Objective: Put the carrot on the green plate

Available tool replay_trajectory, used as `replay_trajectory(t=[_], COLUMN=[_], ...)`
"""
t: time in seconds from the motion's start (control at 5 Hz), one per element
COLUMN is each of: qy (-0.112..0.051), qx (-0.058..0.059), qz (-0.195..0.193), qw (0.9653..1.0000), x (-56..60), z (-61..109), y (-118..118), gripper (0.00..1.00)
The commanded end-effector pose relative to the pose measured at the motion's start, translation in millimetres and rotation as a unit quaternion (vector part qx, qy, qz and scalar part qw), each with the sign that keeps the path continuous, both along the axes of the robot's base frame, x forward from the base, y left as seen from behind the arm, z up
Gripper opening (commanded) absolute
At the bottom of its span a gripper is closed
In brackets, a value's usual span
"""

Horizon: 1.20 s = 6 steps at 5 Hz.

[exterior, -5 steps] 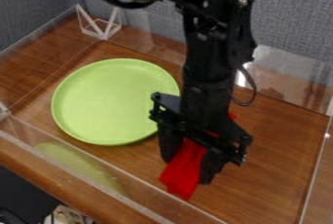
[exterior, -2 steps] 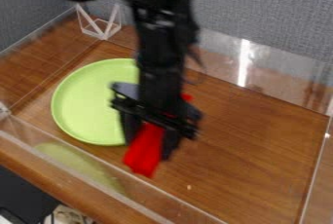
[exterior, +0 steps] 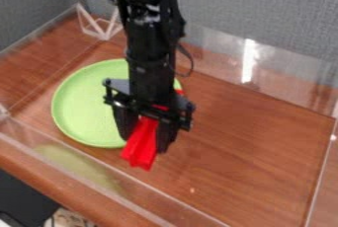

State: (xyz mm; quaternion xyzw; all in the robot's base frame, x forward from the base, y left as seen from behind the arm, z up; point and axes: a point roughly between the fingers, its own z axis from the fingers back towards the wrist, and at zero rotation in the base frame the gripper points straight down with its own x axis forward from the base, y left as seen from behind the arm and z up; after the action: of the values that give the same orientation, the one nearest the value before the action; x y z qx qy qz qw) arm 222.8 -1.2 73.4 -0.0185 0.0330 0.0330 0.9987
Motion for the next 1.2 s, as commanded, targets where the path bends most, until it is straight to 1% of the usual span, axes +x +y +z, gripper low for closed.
replay_trajectory(t=[0.0,0.2,0.4,0.6,0.8,1.0], qy=[-0.035,-0.042,-0.045,-0.049,-0.065,-0.067], qx=[0.004,0.005,0.003,-0.003,-0.015,-0.017], qz=[0.021,0.046,0.072,0.046,0.008,-0.015], qw=[0.9992,0.998,0.9964,0.9978,0.9977,0.9975], x=[17.1,15.4,15.6,16.7,22.0,25.4], z=[15.7,27.6,31.9,52.1,73.8,69.9], y=[7,15,24,32,13,-17], gripper=[0.0,0.0,0.0,0.0,0.0,0.0])
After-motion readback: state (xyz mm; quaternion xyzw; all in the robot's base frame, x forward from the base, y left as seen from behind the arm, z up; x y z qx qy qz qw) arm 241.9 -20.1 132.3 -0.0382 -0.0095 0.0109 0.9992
